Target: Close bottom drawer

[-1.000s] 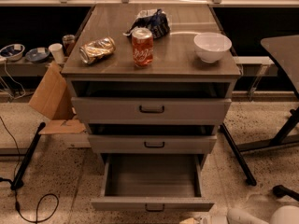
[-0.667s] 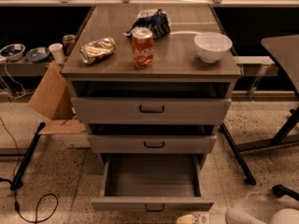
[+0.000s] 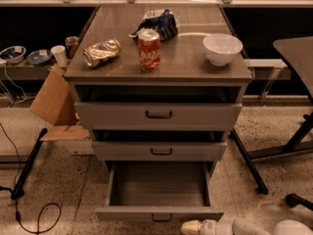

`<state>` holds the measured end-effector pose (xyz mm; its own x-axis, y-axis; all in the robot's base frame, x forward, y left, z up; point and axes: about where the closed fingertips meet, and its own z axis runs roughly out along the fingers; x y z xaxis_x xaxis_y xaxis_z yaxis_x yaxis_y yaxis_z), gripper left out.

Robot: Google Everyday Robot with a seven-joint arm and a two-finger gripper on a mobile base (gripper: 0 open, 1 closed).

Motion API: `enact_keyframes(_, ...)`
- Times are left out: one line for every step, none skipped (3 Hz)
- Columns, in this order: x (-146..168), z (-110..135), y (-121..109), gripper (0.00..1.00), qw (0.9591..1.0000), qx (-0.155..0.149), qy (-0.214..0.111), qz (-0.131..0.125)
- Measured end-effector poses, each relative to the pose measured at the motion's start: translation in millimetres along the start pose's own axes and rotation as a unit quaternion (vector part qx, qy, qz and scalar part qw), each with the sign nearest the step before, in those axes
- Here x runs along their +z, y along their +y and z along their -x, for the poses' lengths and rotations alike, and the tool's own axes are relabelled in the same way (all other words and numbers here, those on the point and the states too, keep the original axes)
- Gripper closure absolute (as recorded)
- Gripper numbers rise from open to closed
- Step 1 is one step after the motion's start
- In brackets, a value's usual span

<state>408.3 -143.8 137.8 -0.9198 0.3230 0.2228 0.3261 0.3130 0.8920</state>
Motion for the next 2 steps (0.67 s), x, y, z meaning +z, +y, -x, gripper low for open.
enact_keyframes(8.6,15.3,-7.0,1.0,0.9982,0.049,-0.01,0.032)
enact_keyframes(9.6,28.4,-7.2,1.0,0.9938,0.084,-0.024,0.07)
